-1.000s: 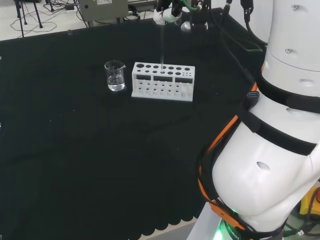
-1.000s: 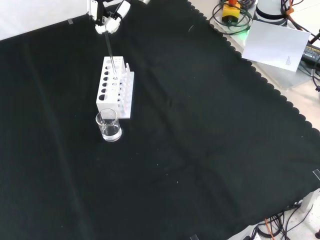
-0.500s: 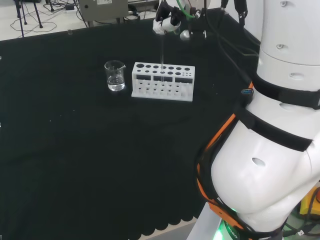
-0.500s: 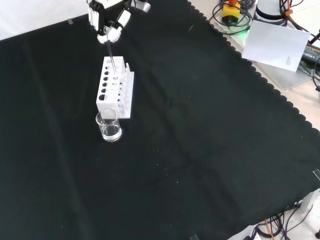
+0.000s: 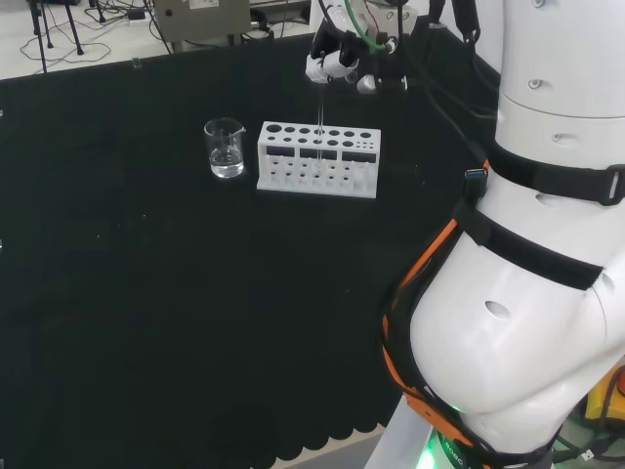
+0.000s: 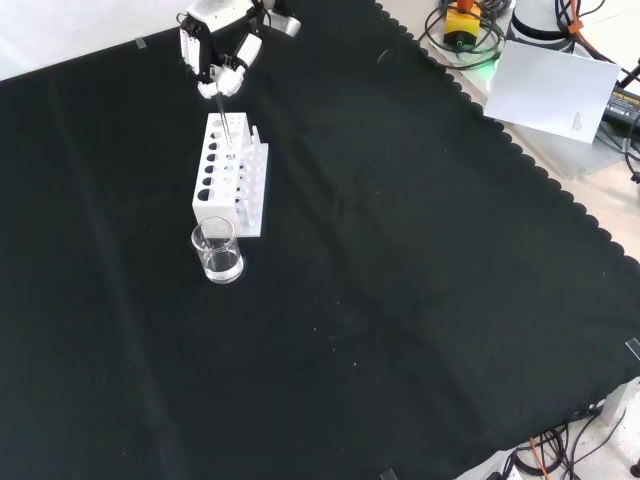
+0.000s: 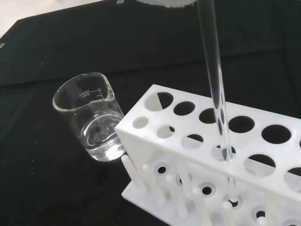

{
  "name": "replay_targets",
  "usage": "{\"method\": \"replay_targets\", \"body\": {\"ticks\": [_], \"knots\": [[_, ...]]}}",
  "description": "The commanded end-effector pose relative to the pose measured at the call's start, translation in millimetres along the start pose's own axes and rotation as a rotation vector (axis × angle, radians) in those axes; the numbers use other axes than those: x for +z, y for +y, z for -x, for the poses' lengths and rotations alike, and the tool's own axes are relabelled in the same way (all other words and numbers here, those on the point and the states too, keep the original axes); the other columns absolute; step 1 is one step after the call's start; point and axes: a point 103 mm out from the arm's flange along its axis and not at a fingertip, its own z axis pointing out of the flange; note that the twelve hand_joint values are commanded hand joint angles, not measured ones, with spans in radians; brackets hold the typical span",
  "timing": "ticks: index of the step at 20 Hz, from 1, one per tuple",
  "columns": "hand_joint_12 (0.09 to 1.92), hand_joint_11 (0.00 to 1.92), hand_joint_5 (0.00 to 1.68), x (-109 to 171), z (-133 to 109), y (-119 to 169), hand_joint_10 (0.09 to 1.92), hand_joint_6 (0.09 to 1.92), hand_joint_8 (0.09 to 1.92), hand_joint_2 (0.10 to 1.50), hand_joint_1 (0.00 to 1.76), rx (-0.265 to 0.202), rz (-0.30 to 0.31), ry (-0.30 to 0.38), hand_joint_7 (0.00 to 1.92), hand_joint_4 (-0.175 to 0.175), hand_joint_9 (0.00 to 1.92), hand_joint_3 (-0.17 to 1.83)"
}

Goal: Put the glass rod back on the white test tube rack.

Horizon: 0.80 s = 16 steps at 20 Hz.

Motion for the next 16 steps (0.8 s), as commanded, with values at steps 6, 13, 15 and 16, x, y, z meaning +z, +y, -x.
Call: {"method": "replay_targets", "body": {"ticks": [6,13,15,16], "knots": [[0.74,1.22,1.23,7,2,-1,0.67,0.3,1.07,1.12,1.3,-0.008,0.002,0.003,1.15,-0.175,1.76,-0.17],[0.74,1.21,1.23,19,3,0,0.67,0.3,1.07,1.12,1.3,-0.007,-0.005,0.013,1.15,-0.175,1.76,-0.17],[0.74,1.21,1.23,19,3,0,0.67,0.3,1.07,1.12,1.3,-0.006,-0.006,0.018,1.15,-0.175,1.76,-0.17],[0.74,1.21,1.23,19,3,0,0.67,0.3,1.07,1.12,1.3,-0.006,-0.007,0.02,1.15,-0.175,1.76,-0.17]]}}
